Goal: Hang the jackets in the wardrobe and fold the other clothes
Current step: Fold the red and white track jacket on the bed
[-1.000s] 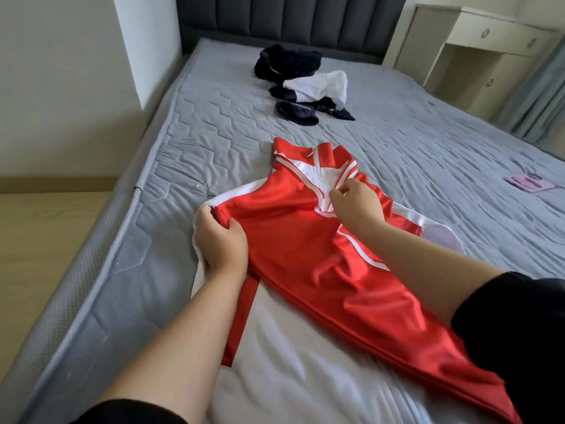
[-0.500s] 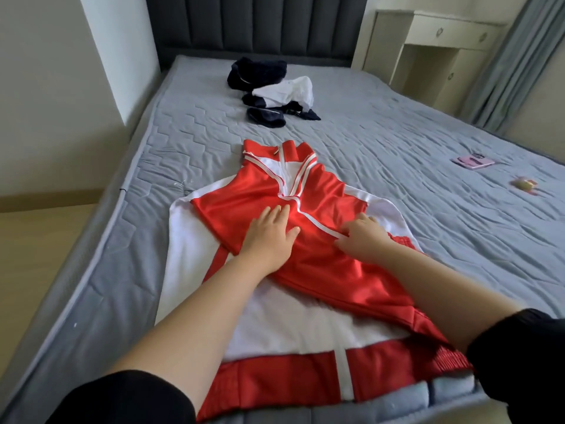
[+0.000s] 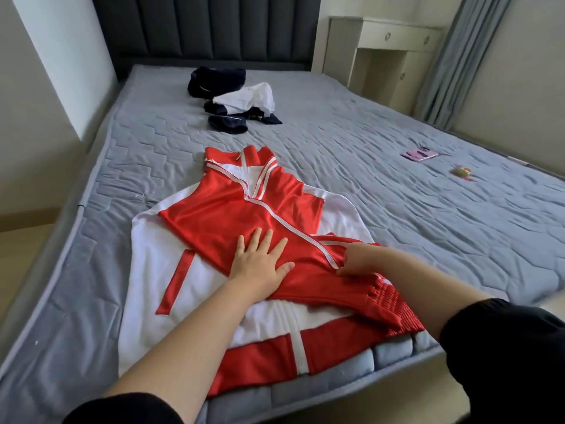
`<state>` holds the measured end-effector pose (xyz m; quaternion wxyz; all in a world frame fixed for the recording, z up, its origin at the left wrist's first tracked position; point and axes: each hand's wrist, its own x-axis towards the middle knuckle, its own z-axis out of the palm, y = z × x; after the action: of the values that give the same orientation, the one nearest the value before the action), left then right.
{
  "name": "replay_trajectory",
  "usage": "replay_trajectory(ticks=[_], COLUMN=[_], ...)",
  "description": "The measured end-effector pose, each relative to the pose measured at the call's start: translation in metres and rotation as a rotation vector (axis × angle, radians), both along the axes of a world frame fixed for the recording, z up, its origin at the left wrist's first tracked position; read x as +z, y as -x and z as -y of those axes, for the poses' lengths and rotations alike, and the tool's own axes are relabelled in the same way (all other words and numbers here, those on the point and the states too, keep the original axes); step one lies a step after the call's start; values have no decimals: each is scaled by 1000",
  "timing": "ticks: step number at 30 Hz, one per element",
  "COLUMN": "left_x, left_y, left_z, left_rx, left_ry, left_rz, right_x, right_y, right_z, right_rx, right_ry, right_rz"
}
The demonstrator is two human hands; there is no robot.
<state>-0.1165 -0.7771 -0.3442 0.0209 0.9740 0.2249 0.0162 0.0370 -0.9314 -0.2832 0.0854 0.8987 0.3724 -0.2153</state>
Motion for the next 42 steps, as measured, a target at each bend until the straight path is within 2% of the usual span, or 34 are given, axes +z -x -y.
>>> replay_trajectory(ticks=[3, 5, 9, 12, 14, 16, 18, 20, 21, 23, 25, 27, 29, 31, 34, 36, 38, 40, 42], left_x=[2, 2, -3, -2, 9, 25, 43, 58, 64, 71, 71, 71, 68, 61, 49, 47, 51, 57, 62], left_y=[-1, -1, 1, 1, 2, 6, 14, 30, 39, 57, 69, 71, 68, 62, 59, 59, 61, 67, 79], left_z=[2, 2, 2, 2, -2, -13, -27, -40, -47, -60, -66, -58, -43, -26, -8, -5, -10, -28, -47], left_rx=[-7, -4, 1, -1, -25, -52, 45, 240, 326, 416, 441, 429, 409, 376, 297, 320, 353, 352, 354], left_ry=[32, 48, 60, 155, 288, 446, 698, 1078, 1234, 1341, 1368, 1380, 1340, 1271, 1155, 1243, 1354, 1329, 1324], left_rz=[-40, -58, -36, 9, 33, 109, 265, 369, 350, 190, 49, -57, -152, -201, -214, -151, -33, 35, 8], right_x=[2, 11, 31, 38, 45, 56, 69, 75, 77, 77, 72, 65, 57, 48, 35, 28, 21, 14, 10], right_y=[0, -2, -11, -6, 3, 19, 39, 56, 63, 70, 71, 67, 60, 56, 59, 61, 60, 61, 65], right_z=[0, 0, 5, 3, -6, -19, -33, -44, -47, -53, -59, -62, -61, -60, -62, -64, -68, -72, -75], right_rx=[-20, -51, -326, -415, -401, -383, -347, -275, -255, -245, -264, -313, -259, -138, -39, 22, -12, -132, -309], right_ry=[49, 44, -70, -159, -218, -321, -412, -469, -494, -562, -671, -729, -629, -465, -432, -467, -497, -522, -565], right_rz=[5, -58, -415, -534, -580, -710, -942, -1256, -1382, -1492, -1350, -1023, -606, -339, -215, -110, -52, -141, -375])
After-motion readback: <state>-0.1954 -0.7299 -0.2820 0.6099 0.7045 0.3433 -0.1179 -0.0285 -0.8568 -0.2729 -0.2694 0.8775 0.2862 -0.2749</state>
